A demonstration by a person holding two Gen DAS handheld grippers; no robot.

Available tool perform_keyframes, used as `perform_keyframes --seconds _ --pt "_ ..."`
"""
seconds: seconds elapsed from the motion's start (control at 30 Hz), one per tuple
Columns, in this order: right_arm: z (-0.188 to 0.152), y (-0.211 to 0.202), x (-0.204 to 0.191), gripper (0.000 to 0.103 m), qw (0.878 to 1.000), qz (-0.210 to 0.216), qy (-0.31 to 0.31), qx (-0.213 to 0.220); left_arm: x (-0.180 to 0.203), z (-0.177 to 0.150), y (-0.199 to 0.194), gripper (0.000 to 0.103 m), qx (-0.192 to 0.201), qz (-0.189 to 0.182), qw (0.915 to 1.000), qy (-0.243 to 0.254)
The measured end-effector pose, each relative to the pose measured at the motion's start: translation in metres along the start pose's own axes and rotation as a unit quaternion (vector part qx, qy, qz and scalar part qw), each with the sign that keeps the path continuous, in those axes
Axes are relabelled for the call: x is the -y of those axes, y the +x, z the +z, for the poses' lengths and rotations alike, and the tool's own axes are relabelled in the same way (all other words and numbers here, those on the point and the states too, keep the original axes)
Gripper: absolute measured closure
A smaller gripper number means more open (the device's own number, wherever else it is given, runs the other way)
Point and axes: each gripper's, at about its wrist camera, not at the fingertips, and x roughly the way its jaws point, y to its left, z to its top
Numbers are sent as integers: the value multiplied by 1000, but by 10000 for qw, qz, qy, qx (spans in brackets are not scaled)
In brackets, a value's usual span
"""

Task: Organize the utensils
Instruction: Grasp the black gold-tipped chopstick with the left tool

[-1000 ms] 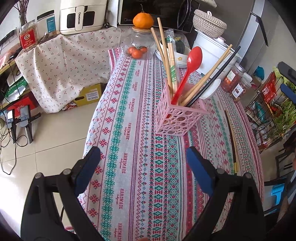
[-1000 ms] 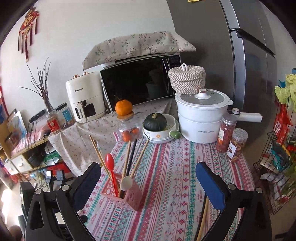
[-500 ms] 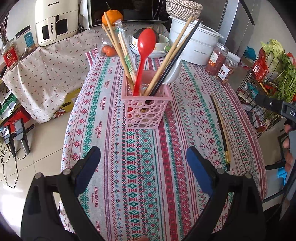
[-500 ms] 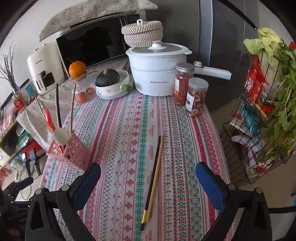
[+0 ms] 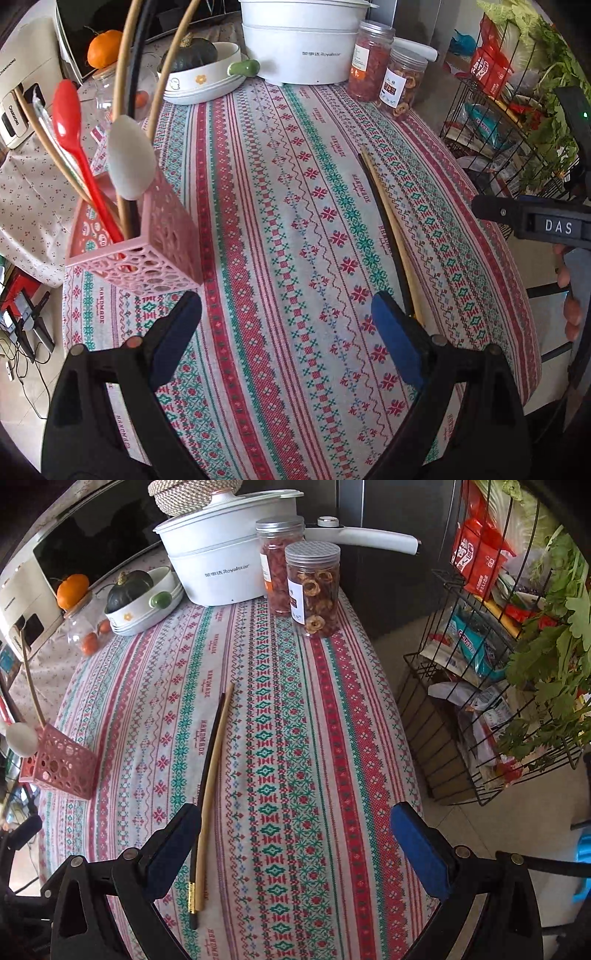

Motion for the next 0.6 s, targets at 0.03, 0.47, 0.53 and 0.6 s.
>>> perform_keyframes --seconds 0.03,0.47,0.53,0.6 --pt "1 2 3 0 10000 -10 -14 -37 3 7 9 26 -96 -172 9998 -76" --pt "15 30 25 0 9989 -5 -159 -430 37 63 79 85 -699 -783 9935 -442" --pt "17 33 28 0 9988 67 -102 -473 41 66 85 88 -773 -824 9924 -486" --pt "18 34 31 0 9987 136 -41 -490 44 69 89 90 -810 -823 9921 -492"
